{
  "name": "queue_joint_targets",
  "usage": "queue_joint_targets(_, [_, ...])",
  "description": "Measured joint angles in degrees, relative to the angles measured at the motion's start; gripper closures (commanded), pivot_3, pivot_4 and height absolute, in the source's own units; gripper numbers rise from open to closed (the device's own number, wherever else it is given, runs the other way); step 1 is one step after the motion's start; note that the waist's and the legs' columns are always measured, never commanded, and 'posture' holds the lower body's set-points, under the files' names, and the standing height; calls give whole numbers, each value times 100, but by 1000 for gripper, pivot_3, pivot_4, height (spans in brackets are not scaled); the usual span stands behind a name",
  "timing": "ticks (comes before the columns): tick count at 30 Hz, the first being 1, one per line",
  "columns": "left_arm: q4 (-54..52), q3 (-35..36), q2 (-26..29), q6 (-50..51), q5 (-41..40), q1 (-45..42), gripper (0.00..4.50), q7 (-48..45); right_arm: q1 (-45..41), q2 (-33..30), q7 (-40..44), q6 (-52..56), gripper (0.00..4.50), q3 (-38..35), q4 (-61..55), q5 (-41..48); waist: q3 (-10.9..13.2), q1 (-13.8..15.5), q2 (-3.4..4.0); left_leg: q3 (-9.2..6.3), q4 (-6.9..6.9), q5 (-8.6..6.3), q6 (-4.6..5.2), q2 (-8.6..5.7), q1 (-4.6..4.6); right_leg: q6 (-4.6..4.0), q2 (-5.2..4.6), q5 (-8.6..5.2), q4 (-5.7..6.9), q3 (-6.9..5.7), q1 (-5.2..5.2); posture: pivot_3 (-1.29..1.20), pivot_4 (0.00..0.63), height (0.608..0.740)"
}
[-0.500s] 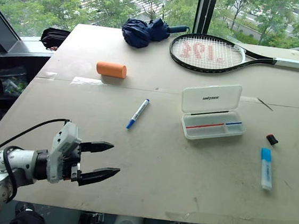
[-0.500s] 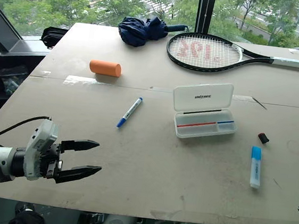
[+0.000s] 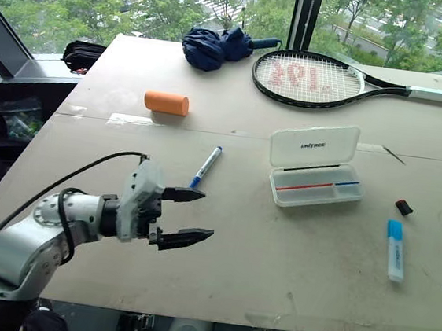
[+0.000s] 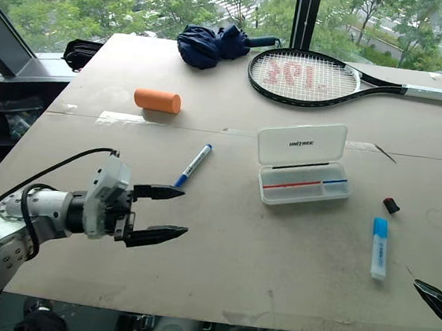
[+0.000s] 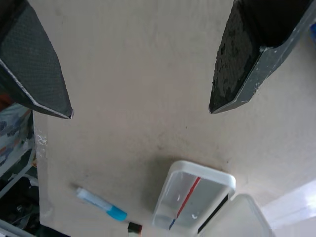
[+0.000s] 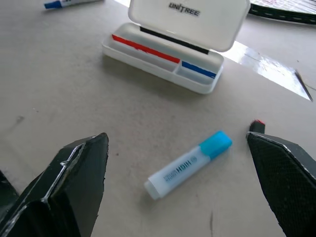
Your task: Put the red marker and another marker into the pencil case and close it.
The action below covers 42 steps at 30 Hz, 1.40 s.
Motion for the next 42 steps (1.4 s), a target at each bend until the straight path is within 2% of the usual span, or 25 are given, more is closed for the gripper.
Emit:
queue_joint_targets(4, [380, -1307, -680, 677, 456, -1492, 23, 508, -54, 170, -16, -83, 0, 119, -200, 77, -1, 17, -3, -9, 11, 0, 0, -15, 5, 3, 2, 1, -1, -10, 19, 0, 150, 730])
queue_joint_targets(6, [912, -1898, -1275, 796, 772, -2183, 23, 694, -59, 251, -24, -148, 0, 172, -223, 37, 1, -4, -6, -8, 13, 0, 1, -18, 6, 4, 1, 2, 0, -6, 20, 0, 150, 730])
queue_joint_targets(11, [2172, -2967, -2332, 928, 1577, -3266, 23, 1026, -47, 352, -122, -254, 0, 232, -243, -6, 0, -29, -4, -10, 11, 0, 1, -19, 10, 4, 7, 1, 4, -7, 20, 0, 150, 730])
queue_joint_targets(14, [2684, -3281, -2762, 923, 1931, -3568, 23, 1162, 19, 409, -137, -275, 0, 236, -371, 12, 1, -36, -2, -10, 9, 0, 1, -16, 10, 4, 9, 1, 5, -5, 17, 0, 150, 730])
queue_joint_targets(16, [2968, -3367, -2955, 922, 2109, -3766, 543, 1223, 85, 427, -151, -297, 0, 233, -458, 22, 1, -32, -2, -13, 9, 0, 1, -15, 8, 4, 9, 1, 6, -8, 17, 0, 150, 730])
queue_joint_targets(18, [3203, -3395, -3114, 922, 2244, -3941, 1404, 1259, 113, 495, -192, -337, 0, 233, -525, 22, 1, -22, -2, -13, 10, 0, 1, -15, 7, 4, 8, 1, 5, -8, 17, 0, 150, 730])
queue_joint_targets(19, [3266, -3396, -3154, 922, 2289, -3979, 2032, 1263, 127, 514, -210, -344, 0, 233, -561, 22, 1, -23, -2, -13, 10, 0, 1, -15, 7, 4, 7, 1, 5, -8, 17, 0, 150, 730])
queue_joint_targets(20, [3306, -3403, -3181, 924, 2322, -4002, 2258, 1262, 148, 529, -229, -351, 0, 233, -574, 22, 1, -24, -2, -12, 10, 0, 1, -14, 7, 4, 7, 1, 5, -7, 17, 0, 150, 730])
queue_joint_targets(30, [3726, -3868, -3311, 840, 2944, -4240, 2258, 1030, 402, 850, -422, -572, 0, 229, -796, 17, 0, -17, -1, -15, 10, 0, 1, -15, 4, 4, 4, 0, 3, -10, 17, 0, 150, 730])
queue_joint_targets(34, [3731, -3998, -3262, 708, 3153, -4262, 3394, 826, 515, 916, -460, -633, 0, 229, -805, 14, 0, -19, 0, -14, 10, 0, 1, -15, 5, 4, 4, 0, 3, -7, 17, 0, 150, 730])
queue_joint_targets(36, [3726, -4049, -3238, 622, 3239, -4262, 4362, 758, 572, 937, -485, -666, 0, 229, -821, 14, -1, -19, 1, -15, 10, 0, 1, -14, 5, 4, 4, 0, 4, -8, 17, 0, 150, 730])
queue_joint_targets(42, [3749, -4087, -2899, 188, 3377, -4262, 4445, 291, 672, 954, -542, -743, 0, 229, -906, 14, -4, -30, 5, -12, 9, 0, 1, -12, 6, 3, 4, -1, 3, -6, 17, 0, 150, 730])
